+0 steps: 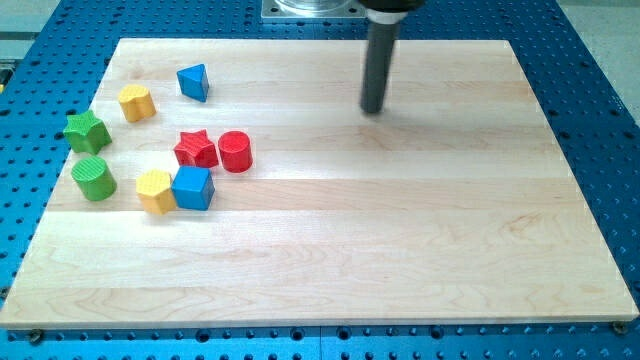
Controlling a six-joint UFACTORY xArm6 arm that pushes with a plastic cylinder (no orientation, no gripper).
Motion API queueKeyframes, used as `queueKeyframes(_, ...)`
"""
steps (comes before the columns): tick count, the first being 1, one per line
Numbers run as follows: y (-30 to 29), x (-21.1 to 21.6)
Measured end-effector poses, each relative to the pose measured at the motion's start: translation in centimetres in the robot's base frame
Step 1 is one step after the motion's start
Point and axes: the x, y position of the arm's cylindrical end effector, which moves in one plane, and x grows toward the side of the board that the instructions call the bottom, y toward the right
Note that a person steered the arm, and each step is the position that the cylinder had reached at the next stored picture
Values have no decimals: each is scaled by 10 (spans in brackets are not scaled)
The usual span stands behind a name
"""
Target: Place your hand vertically below the yellow heart
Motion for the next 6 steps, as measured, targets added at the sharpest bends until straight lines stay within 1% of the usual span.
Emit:
queueKeyframes(1, -43, 0)
queueKeyframes(3, -163, 7)
queueKeyframes(4, -182, 33)
queueKeyframes(5, -209, 45)
queueKeyframes(6, -251, 46)
